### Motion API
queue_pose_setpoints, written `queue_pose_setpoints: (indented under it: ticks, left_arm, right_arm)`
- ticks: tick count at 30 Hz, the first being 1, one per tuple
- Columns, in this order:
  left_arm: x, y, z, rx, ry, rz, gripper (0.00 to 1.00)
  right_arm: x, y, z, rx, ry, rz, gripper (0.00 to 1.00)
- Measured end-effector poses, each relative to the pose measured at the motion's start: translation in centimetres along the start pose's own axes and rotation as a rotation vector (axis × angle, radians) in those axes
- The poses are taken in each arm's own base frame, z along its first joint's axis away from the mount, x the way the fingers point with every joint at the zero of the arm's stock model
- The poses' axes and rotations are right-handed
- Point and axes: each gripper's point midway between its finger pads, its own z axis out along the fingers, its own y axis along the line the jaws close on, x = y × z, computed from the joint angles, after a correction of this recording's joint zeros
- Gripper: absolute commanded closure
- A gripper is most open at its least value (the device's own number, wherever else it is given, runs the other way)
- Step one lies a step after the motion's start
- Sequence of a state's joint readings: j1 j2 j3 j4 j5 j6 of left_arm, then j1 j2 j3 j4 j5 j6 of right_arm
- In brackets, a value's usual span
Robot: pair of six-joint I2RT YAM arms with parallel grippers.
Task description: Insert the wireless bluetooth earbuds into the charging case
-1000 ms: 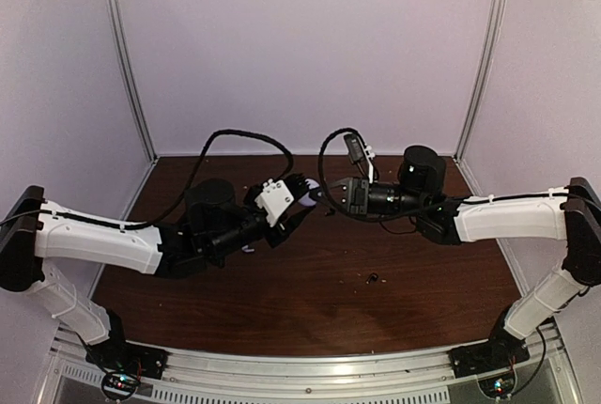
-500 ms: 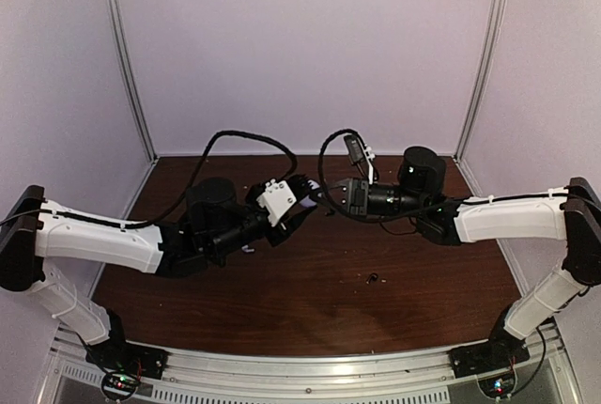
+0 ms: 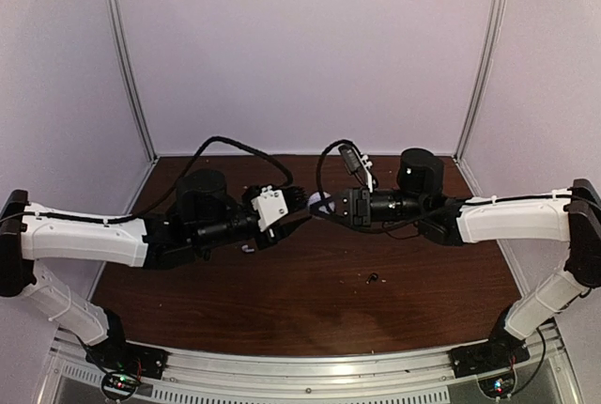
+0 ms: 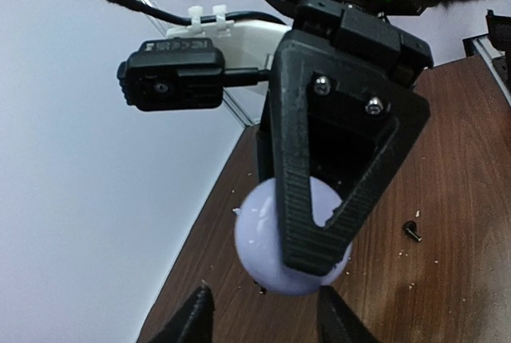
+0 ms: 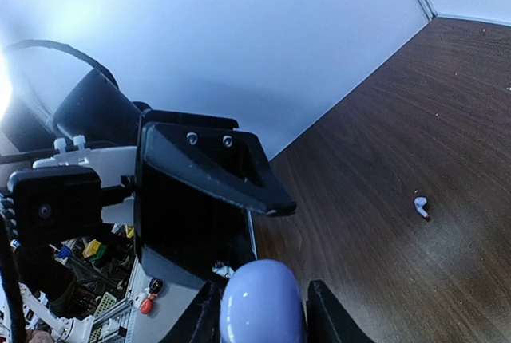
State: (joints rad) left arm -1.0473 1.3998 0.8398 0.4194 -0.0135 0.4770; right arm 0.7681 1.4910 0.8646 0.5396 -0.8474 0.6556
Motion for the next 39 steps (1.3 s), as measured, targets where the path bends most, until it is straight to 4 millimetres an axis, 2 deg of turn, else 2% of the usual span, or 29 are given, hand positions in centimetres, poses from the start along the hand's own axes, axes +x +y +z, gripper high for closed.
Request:
queue_pose_setpoints:
  ticks: [4,7,8,9,10,15,19,23,27,32,35,39]
  left_arm:
    - [-0.8,-0.3,-1.3,0.079,-0.037,0.034,0.69]
    - [-1.0,-1.1,-1.9,0.14,-0.051,0.06,0.69]
    - [-1.0,-1.5,-2.0,0.161,-0.049,0.067,0.68]
    - [-0.8,-1.8,-2.0,0.178,-0.045,0.072,0.64]
    - [-0.7,-2.0,-2.1,0.189,-0.041,0.075,0.57]
    - [0.9,-2.3,-2.0,0.211,0.009,0.024,0.44]
    - [2.8,-2.8,-2.5,0.223,0.052,-0.057,0.39]
    - [4.3,-5.0,-3.0,0.302,0.085,-0.151,0.36]
    - [5.9,-7.3,-2.5,0.386,0.129,-0.231,0.34]
    - [8.9,-11.7,-2.0,0.503,0.252,-0.305,0.33]
    - [9.6,-14.4,-2.6,0.578,0.293,-0.312,0.31]
    - [9.6,-15.8,-3.3,0.627,0.294,-0.311,0.29]
  right_arm:
    - [1.3,0.2,-0.1,-0.02,0.058,0.005,0.65]
    - [2.1,0.4,-0.2,-0.036,0.098,0.015,0.71]
    - [2.4,0.4,-0.2,-0.042,0.11,0.016,0.7]
    - [2.6,0.4,-0.2,-0.042,0.118,0.019,0.64]
    - [2.7,0.3,-0.2,-0.038,0.123,0.02,0.6]
    - [3.3,-2.2,-1.0,0.069,0.138,0.035,0.59]
    - [3.1,-5.1,-3.2,0.187,0.123,0.045,0.57]
    - [3.4,-6.5,-4.7,0.255,0.12,0.043,0.55]
    - [4.2,-7.4,-5.8,0.297,0.122,0.056,0.53]
    - [3.1,-8.4,-8.0,0.363,0.063,0.053,0.53]
    - [2.1,-8.0,-8.9,0.374,0.029,0.032,0.53]
    - [2.4,-8.0,-9.1,0.376,0.03,0.028,0.53]
